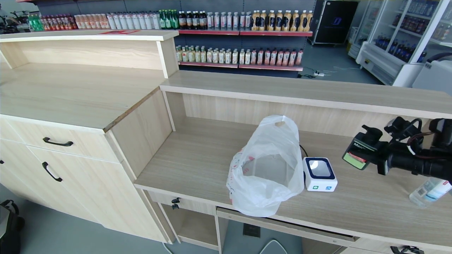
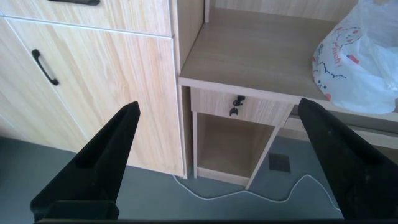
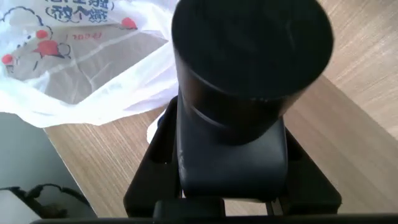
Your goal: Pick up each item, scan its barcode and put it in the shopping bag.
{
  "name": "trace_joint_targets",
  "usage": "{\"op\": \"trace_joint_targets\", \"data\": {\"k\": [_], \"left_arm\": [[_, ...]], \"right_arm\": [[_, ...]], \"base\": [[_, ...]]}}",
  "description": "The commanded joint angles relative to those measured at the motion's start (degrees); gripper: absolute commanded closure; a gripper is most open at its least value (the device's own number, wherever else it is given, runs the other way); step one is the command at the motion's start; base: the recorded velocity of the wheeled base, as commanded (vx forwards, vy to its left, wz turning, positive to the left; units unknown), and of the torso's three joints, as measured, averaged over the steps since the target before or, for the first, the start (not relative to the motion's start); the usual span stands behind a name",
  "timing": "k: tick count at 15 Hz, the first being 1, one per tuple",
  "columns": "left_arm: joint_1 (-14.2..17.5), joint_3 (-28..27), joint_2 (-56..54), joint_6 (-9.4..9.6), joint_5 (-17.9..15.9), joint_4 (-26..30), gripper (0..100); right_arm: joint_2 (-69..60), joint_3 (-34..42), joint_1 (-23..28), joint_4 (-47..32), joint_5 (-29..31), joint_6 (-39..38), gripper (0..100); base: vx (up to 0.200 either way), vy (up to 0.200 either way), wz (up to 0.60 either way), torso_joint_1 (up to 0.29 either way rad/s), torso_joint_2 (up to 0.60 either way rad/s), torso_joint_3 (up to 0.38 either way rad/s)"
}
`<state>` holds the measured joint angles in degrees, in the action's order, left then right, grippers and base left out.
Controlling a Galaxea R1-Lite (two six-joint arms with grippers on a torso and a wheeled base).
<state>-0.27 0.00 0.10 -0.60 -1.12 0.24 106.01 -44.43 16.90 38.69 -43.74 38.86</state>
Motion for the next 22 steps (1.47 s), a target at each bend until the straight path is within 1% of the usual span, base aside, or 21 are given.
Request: {"op": "trace_joint_targets", "data": {"k": [1,2,3,4,5,6,7,8,9,10,11,12,14,16,18,21,22], "left_arm": [[0.00,0.00,-0.01,-0.02,-0.02,-0.07,0],[0.00,0.00,-0.01,-0.02,-0.02,0.02,0],[0.00,0.00,-0.01,-0.02,-0.02,0.02,0],[0.00,0.00,-0.01,-0.02,-0.02,0.02,0],[0.00,0.00,-0.01,-0.02,-0.02,0.02,0],[0.00,0.00,-0.01,-0.02,-0.02,0.02,0],[0.00,0.00,-0.01,-0.02,-0.02,0.02,0],[0.00,0.00,-0.01,-0.02,-0.02,0.02,0],[0.00,0.00,-0.01,-0.02,-0.02,0.02,0],[0.00,0.00,-0.01,-0.02,-0.02,0.02,0],[0.00,0.00,-0.01,-0.02,-0.02,-0.07,0],[0.00,0.00,-0.01,-0.02,-0.02,0.02,0],[0.00,0.00,-0.01,-0.02,-0.02,0.02,0],[0.00,0.00,-0.01,-0.02,-0.02,0.02,0],[0.00,0.00,-0.01,-0.02,-0.02,0.02,0],[0.00,0.00,-0.01,-0.02,-0.02,-0.07,0],[0.00,0.00,-0.01,-0.02,-0.02,0.02,0]], "right_arm": [[-12.67,5.32,4.81,-4.06,2.69,6.31,100],[-13.90,5.76,5.08,-4.86,3.49,7.54,100],[-16.36,6.29,5.34,-6.70,6.21,9.83,100],[-16.10,5.41,4.99,-7.49,11.57,9.92,100],[-15.92,5.24,3.67,-6.35,19.13,9.39,100],[-15.83,5.24,1.91,-5.12,21.68,4.91,100],[-15.66,5.15,-0.55,-4.33,25.99,-1.25,100],[-15.04,4.71,-4.59,-3.36,33.72,-7.14,100],[-13.11,3.92,-7.32,-2.75,38.11,-12.50,100],[-10.12,2.86,-8.99,-2.48,38.47,-17.07,100],[-7.92,2.34,-9.86,-1.95,38.55,-17.86,100],[-5.37,2.51,-11.80,1.65,38.55,-19.44,100],[0.69,1.98,-17.34,11.84,38.03,-27.70,100],[6.67,1.28,-18.92,18.70,35.57,-28.84,100],[11.32,0.67,-19.44,21.25,32.93,-28.67,100],[16.51,-1.80,-19.80,22.74,31.44,-28.93,100],[19.76,-4.26,-19.97,24.85,30.47,-29.02,100]], "base": [[0.000,0.000,0.00,0.000,0.00,0.000],[0.000,0.000,0.00,0.000,0.00,0.000],[0.000,0.000,0.00,0.000,0.00,0.000],[0.000,0.000,0.00,0.000,0.00,0.000],[0.000,0.000,0.60,-0.002,0.01,0.002],[0.000,0.000,0.60,0.007,0.00,0.007],[0.000,0.000,0.60,-0.002,0.00,-0.002],[0.000,0.000,0.60,0.002,0.00,0.002],[0.000,0.000,0.00,0.000,0.00,0.000],[0.000,0.000,0.00,0.000,0.00,0.000],[0.000,0.000,0.00,0.000,0.00,0.000],[0.000,0.000,0.00,0.000,0.00,0.000],[0.000,0.000,0.00,0.000,0.00,0.000],[0.000,0.000,0.00,0.000,0.00,0.000],[0.000,0.000,0.00,0.000,0.00,0.000],[0.000,0.000,0.00,0.000,0.00,0.000],[0.000,0.000,0.00,0.000,0.00,0.000]]}}
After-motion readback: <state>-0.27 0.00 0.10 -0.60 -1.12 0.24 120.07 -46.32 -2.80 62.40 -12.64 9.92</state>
